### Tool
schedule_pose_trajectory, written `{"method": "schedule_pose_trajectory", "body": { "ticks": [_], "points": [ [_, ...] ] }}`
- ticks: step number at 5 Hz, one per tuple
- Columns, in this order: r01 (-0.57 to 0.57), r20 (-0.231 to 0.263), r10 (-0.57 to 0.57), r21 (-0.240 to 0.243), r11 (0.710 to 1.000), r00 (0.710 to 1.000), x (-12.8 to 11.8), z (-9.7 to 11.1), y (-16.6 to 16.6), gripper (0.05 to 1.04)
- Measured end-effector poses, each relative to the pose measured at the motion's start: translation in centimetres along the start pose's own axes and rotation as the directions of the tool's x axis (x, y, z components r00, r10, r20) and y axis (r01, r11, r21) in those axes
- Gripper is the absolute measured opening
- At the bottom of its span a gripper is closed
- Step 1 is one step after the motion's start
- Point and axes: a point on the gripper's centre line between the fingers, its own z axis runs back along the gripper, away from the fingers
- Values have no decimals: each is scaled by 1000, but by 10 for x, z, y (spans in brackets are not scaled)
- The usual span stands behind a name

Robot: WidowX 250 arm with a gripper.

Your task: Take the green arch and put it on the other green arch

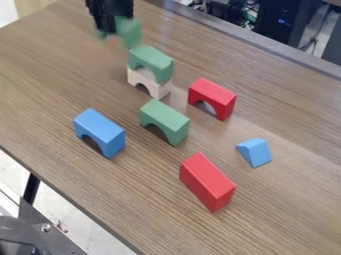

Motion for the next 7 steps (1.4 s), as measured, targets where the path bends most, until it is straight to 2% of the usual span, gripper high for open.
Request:
{"method": "schedule_pose_trajectory", "body": {
  "ticks": [1,2,3,4,5,6,7],
  "points": [
    [18,8,-18,-65,998,1000,-12,25,16,555],
    [41,35,-37,-107,993,999,-22,38,29,555],
    [75,43,-70,-116,990,997,-36,44,34,555],
    [66,79,-58,-99,993,995,-48,42,31,555],
    [45,108,-41,-33,998,993,-59,28,22,555],
    [11,126,-11,1,1000,992,-61,22,11,555],
    [-14,115,11,30,999,993,-63,17,6,555]
  ]
}}
